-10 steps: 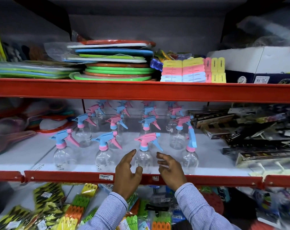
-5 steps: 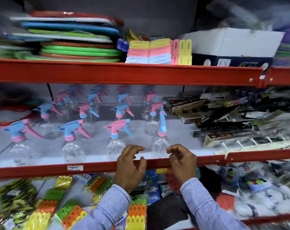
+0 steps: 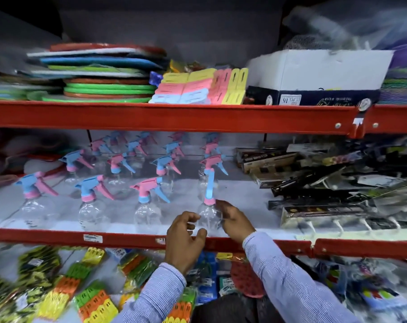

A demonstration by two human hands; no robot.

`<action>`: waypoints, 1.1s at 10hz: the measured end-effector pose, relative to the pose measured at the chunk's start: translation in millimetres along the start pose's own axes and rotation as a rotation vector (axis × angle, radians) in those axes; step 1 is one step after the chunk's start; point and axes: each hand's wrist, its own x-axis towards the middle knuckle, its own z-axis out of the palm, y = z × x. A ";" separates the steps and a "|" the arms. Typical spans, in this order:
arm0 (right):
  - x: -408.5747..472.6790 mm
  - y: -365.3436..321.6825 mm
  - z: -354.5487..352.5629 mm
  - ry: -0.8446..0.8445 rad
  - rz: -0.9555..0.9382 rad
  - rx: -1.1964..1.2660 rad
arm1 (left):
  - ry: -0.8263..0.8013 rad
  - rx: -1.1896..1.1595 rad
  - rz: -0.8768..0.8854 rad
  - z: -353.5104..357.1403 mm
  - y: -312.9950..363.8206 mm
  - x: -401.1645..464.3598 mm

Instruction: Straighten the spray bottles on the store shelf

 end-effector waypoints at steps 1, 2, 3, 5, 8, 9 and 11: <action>-2.0 4.2 -3.8 0.027 0.030 0.089 | 0.006 -0.001 -0.012 0.7 1.6 4.8; -10.6 4.1 -5.0 0.103 0.058 0.104 | -0.015 -0.010 -0.025 -0.1 -1.4 10.3; -21.8 3.7 -4.9 0.175 0.046 0.068 | -0.067 -0.015 -0.024 -0.6 -2.4 14.7; -33.2 4.2 -3.4 0.233 0.098 0.039 | -0.111 -0.059 -0.028 -2.6 -1.8 18.7; -42.2 -3.6 2.6 0.236 0.090 0.007 | -0.142 -0.080 0.004 -4.5 -0.5 11.8; -43.3 -4.9 3.2 0.234 0.083 0.010 | -0.155 -0.075 0.001 -7.5 0.7 10.5; -53.2 -11.5 5.7 0.383 0.057 -0.045 | -0.089 0.024 0.112 -12.0 -0.7 4.8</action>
